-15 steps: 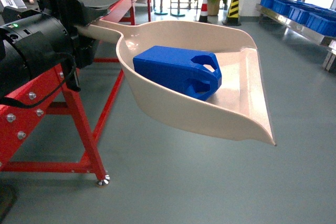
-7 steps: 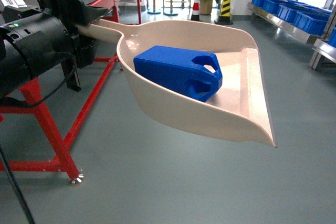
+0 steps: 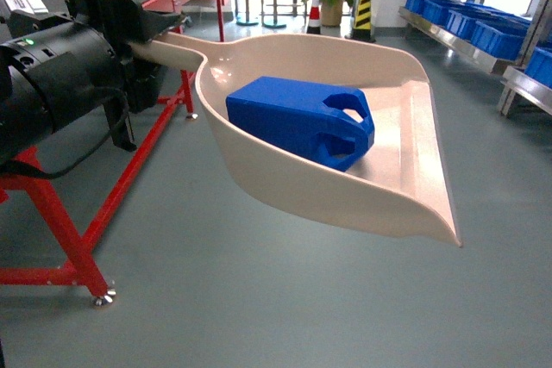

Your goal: Place part in tray to right shelf

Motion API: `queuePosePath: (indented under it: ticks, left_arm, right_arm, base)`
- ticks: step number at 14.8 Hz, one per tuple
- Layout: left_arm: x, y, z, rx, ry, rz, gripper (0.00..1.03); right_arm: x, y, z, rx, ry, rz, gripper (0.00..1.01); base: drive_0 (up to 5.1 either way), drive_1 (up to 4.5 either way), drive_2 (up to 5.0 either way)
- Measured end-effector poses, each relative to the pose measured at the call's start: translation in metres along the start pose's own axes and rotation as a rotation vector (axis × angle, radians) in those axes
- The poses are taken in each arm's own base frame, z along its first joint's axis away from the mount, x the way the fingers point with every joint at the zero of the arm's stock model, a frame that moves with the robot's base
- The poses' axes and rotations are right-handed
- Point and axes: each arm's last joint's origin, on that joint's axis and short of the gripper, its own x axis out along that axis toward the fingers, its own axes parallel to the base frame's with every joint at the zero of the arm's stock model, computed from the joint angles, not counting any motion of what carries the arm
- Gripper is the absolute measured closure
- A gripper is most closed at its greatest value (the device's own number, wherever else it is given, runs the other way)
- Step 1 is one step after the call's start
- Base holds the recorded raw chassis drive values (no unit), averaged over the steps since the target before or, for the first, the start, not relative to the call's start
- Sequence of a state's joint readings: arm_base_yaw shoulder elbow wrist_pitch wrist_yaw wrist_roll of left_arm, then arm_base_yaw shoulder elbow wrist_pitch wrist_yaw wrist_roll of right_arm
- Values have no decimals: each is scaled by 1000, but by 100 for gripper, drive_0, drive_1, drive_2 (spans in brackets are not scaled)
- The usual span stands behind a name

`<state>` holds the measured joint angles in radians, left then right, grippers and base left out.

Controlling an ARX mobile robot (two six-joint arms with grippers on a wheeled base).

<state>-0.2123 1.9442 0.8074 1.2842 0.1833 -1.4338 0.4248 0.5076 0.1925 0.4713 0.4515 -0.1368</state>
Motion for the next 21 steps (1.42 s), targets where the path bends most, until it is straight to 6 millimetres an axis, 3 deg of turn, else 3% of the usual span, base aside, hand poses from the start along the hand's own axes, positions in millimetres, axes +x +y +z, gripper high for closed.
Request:
queuePosePath:
  ticks: [21]
  left_arm:
    - [0, 0, 1, 0, -7, 3, 91]
  right_arm:
    - [0, 0, 0, -1, 2, 1, 3]
  base:
    - [-4, 423, -430]
